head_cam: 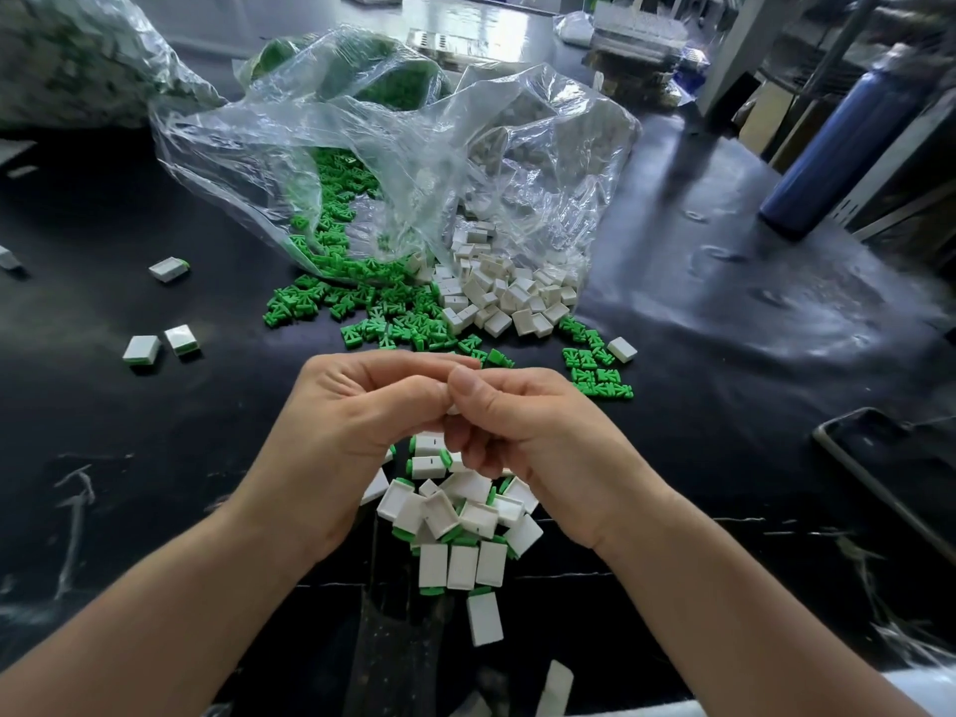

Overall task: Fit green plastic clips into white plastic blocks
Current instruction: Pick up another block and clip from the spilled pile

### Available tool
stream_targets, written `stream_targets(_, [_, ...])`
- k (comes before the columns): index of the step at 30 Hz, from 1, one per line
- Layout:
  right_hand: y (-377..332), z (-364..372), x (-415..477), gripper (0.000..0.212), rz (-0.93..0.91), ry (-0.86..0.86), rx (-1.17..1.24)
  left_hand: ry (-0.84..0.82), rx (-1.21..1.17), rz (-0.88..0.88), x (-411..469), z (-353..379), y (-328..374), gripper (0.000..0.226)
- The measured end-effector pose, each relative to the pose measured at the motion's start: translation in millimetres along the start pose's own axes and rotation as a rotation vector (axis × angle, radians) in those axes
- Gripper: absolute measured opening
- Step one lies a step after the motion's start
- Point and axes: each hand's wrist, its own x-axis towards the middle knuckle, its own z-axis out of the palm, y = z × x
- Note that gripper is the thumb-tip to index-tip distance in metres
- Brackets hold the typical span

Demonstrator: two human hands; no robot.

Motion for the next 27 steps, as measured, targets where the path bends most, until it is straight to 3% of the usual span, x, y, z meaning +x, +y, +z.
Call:
stream_targets(19, [-4.2, -4.7, -0.5, 0.03, 0.048, -0.067, 0.038, 0.059, -0.058, -0.079, 2.5, -1.0, -1.9, 0.021])
stream_targets(23, [-3.9, -9.8, 0.7, 0.013, 0.014, -0.075, -0.062, 0.037, -0.09, -0.124, 3.6, -4.6, -2.3, 0.028])
stream_targets(27, [-3.3, -18.9, 3.8, 0.019, -0.004, 0.069, -0.2, 0.167, 0.034, -0.161, 9.3, -8.6, -5.4, 0.025])
